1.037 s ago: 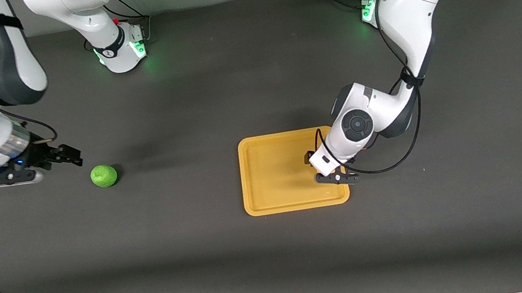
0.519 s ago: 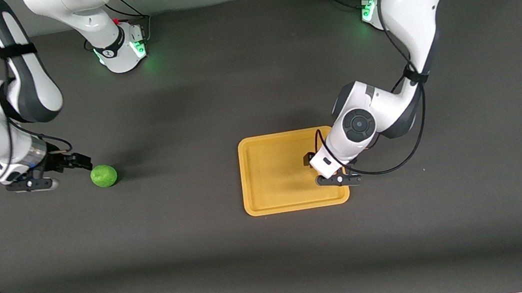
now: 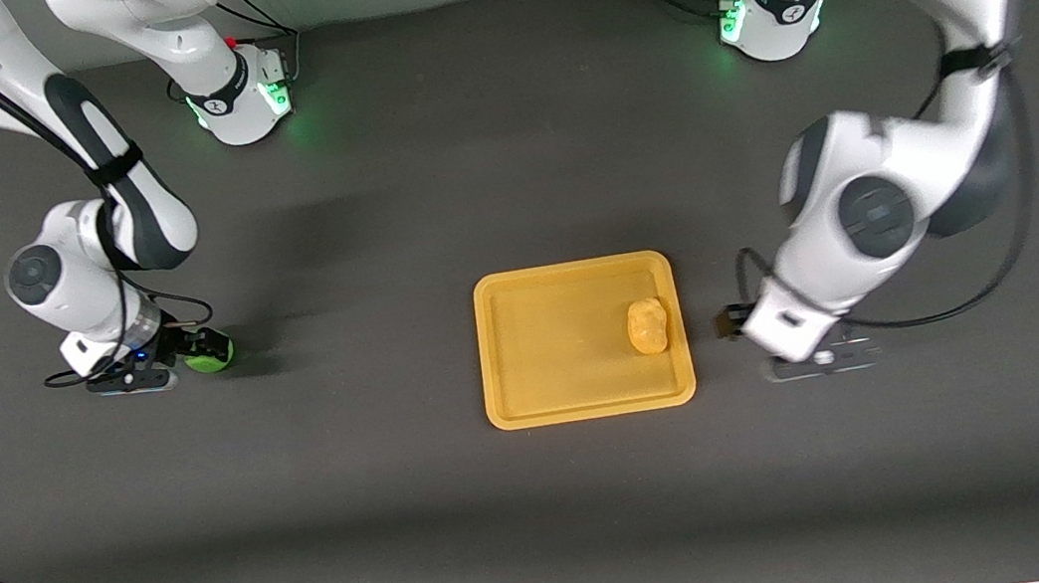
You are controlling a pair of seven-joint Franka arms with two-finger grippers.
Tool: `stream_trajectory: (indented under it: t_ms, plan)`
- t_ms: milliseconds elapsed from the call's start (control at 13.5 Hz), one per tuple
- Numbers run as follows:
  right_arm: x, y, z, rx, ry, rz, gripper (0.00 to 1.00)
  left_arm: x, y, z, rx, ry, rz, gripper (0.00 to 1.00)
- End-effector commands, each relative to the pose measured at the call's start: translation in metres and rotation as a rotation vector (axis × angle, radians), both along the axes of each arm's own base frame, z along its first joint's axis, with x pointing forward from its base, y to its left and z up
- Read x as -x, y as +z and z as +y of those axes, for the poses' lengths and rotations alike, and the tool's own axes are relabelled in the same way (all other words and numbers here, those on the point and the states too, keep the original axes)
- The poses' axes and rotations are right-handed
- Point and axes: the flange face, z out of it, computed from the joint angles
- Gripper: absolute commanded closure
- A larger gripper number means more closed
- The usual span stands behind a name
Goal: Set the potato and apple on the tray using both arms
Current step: 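Grasp the green apple with the right gripper while the left gripper withdraws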
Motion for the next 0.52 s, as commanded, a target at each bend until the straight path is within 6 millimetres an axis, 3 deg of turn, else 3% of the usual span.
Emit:
stream_trajectory:
  t_ms: [0,74,148,222,296,370,444]
  plan:
    - [0.004,-0.013,-0.001,0.0,0.013,0.008,0.0,0.014,0.038,0.041,-0.029,-0.008,0.009,0.01]
    - [0.005,-0.014,-0.001,-0.001,0.013,0.017,0.05,0.018,0.045,0.069,-0.037,-0.036,0.024,0.01]
    - [0.004,-0.013,-0.001,-0.002,0.018,0.02,0.35,0.022,0.055,0.093,-0.036,-0.037,0.018,0.01]
    - [0.004,-0.012,0.0,-0.003,0.019,0.028,0.52,0.03,0.062,0.104,-0.038,-0.025,0.009,0.01]
    - [0.004,-0.01,0.0,-0.005,0.019,0.032,0.53,0.037,0.066,0.11,-0.041,-0.026,0.0,0.03]
    - [0.0,0.003,0.001,-0.008,0.018,0.031,0.53,0.041,0.073,0.129,-0.044,-0.014,-0.007,0.04]
    - [-0.007,0.026,0.002,-0.014,0.018,0.032,0.53,0.048,0.084,0.147,-0.049,-0.05,-0.018,0.04]
